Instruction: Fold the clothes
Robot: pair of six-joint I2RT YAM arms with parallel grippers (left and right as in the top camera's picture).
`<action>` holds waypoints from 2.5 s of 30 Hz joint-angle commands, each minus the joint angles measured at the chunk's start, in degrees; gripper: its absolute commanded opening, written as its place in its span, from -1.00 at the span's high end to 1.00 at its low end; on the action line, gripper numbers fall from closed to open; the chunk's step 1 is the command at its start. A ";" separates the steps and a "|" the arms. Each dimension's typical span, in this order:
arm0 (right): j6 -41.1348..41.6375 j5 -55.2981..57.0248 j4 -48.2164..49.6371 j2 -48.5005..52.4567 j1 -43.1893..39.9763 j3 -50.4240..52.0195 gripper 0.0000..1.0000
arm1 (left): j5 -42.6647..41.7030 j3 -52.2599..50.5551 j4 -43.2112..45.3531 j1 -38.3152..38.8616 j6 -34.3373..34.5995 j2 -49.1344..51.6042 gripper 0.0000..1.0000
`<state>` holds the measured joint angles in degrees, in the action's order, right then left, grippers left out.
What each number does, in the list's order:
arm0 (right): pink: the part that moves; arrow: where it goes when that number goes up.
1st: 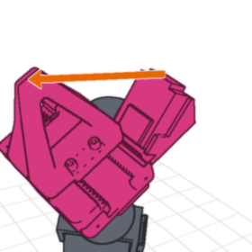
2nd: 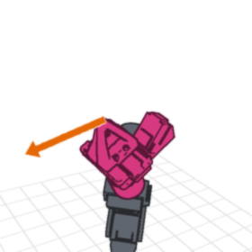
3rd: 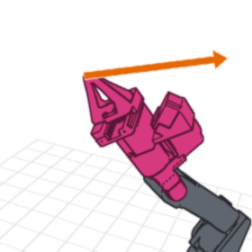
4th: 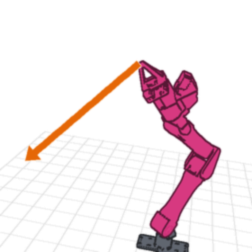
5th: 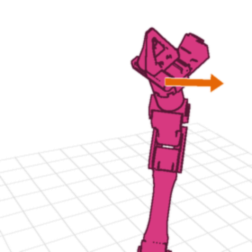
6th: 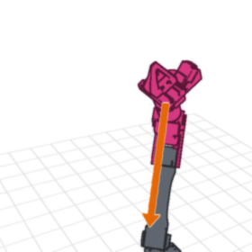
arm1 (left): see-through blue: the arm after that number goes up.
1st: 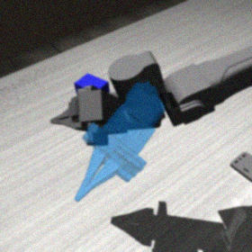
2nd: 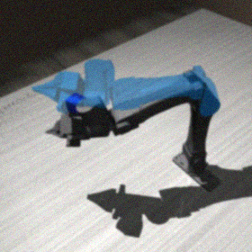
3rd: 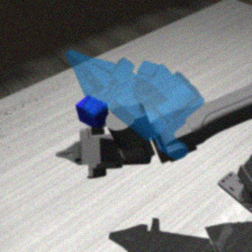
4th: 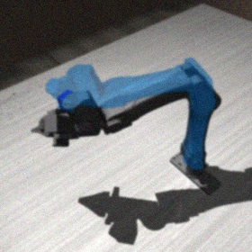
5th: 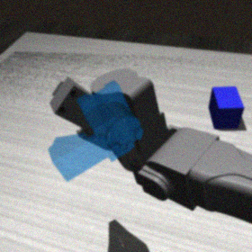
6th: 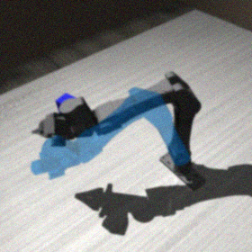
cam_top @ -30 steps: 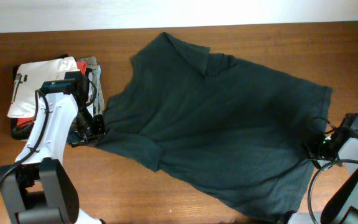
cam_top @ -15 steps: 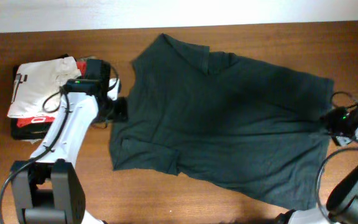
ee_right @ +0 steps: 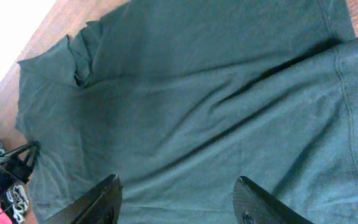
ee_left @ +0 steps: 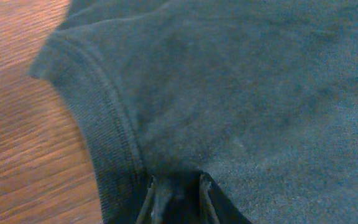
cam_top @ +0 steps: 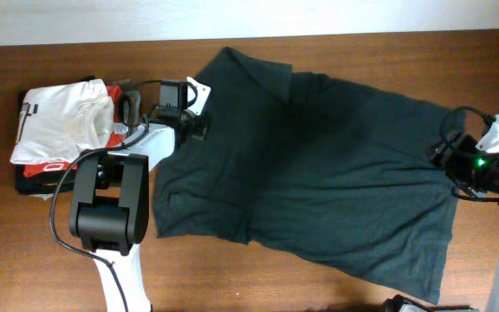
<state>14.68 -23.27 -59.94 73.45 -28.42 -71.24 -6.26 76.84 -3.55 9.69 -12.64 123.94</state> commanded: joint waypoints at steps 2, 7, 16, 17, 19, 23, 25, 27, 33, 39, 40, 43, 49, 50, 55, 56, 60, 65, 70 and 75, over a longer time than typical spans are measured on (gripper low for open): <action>-0.92 7.41 0.20 4.09 0.44 0.68 -0.25 | 20.41 0.42 -3.58 -2.95 11.06 2.69 0.66; -0.96 6.58 9.57 15.63 0.72 0.96 -0.24 | 16.04 7.13 -13.79 -6.10 11.02 1.44 0.60; 2.32 4.46 32.98 38.60 2.27 0.96 -0.07 | 2.14 26.82 -38.66 0.24 9.33 -10.32 -0.45; 2.34 4.87 35.19 40.59 2.73 0.94 -0.05 | 2.14 27.56 -39.95 0.61 9.35 -10.97 -0.45; 7.04 12.07 38.69 44.74 3.23 0.94 0.13 | 2.14 27.96 -42.47 1.57 9.35 -13.11 -0.47; 12.87 17.66 46.18 49.86 1.36 0.90 0.46 | 2.14 27.96 -44.48 1.95 9.38 -14.19 -0.48; 14.14 16.52 52.02 50.25 -1.46 0.13 0.55 | 1.92 27.96 -46.93 2.38 9.40 -14.21 -0.48; 13.75 12.98 53.35 50.25 -2.78 -2.01 0.55 | 1.97 27.96 -48.15 2.93 9.38 -14.21 -0.50; 3.08 -16.48 44.92 42.69 -5.86 -13.77 0.00 | 6.56 28.11 -50.34 3.02 9.38 -18.53 -0.61; 2.67 -17.81 25.03 14.86 -7.19 -14.60 -0.12 | 12.07 28.11 -67.23 0.70 16.74 -29.51 -0.89; 2.67 -16.70 21.84 11.28 -7.15 -14.60 -0.15 | 12.02 28.11 -70.05 0.13 17.62 -29.51 -0.89; 2.64 -13.99 8.55 0.42 -7.17 -14.58 -0.22 | 8.50 23.87 -77.50 -0.57 17.66 -28.98 -0.86; -4.04 -11.65 -11.96 -0.85 -7.15 -13.16 -0.23 | 8.57 0.50 -65.90 -0.66 17.81 -28.81 -0.85; -5.51 -10.58 -14.14 -0.22 -7.04 -12.41 -0.23 | 7.78 -3.48 -62.23 -0.66 17.79 -28.72 -0.79; -6.75 -5.14 -12.48 2.38 -3.69 -0.11 -0.23 | 3.58 -17.59 -45.31 -0.66 15.72 -27.28 -0.43; -6.75 -5.11 -10.49 2.67 -3.43 3.23 -0.23 | 1.97 -18.47 -43.41 -0.66 14.95 -27.06 -0.40; -6.73 -5.14 -3.67 2.91 -3.41 15.15 -0.25 | -1.46 -19.69 -40.94 -0.66 12.24 -26.86 -0.21; -6.75 -4.68 -1.05 2.91 -3.45 20.24 -0.25 | 1.25 -19.80 -38.40 -0.66 11.72 -25.03 0.00; -6.75 -4.28 -0.66 2.91 -3.45 20.24 -0.25 | 1.11 -19.80 -37.20 -0.61 11.76 -20.96 0.14; -6.75 -4.04 -0.11 2.91 -3.45 20.24 -0.24 | 1.53 -19.12 -38.05 -0.61 11.76 -20.94 0.86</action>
<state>8.56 -28.27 -60.27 76.77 -32.18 -51.24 -4.91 57.63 -40.93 9.19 -0.45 101.82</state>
